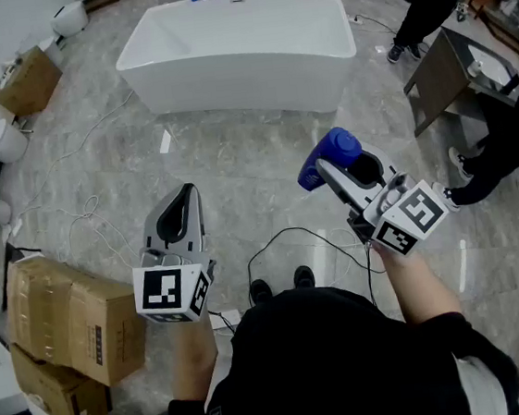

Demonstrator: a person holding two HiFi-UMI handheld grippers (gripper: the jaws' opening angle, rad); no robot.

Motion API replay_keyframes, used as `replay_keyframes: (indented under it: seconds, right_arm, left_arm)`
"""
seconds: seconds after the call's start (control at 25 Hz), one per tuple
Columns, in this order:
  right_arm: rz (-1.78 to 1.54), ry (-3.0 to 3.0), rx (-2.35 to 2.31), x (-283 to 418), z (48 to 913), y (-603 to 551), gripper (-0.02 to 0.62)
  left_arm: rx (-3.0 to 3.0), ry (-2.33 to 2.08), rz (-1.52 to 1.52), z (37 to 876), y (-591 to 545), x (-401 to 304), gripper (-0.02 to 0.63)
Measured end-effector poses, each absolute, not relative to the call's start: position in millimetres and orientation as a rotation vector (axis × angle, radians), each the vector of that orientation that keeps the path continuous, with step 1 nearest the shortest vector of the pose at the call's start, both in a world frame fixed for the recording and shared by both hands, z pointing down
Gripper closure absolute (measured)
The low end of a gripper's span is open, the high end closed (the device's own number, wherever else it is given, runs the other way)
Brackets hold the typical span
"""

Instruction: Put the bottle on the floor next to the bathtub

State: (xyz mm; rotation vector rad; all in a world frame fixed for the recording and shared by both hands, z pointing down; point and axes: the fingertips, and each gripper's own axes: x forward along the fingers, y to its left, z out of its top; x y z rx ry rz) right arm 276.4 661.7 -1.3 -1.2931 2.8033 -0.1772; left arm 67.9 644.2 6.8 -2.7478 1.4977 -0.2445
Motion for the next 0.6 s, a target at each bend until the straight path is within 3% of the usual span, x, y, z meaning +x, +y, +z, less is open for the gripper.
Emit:
replay_keyframes:
  seconds: [0.6]
  right_arm:
    - [-0.238, 2.858, -1.162, 312.6, 5.4, 675.5, 0.428]
  left_arm:
    - [-2.729, 1.579, -0.299, 30.2, 666.3, 106.2, 0.589]
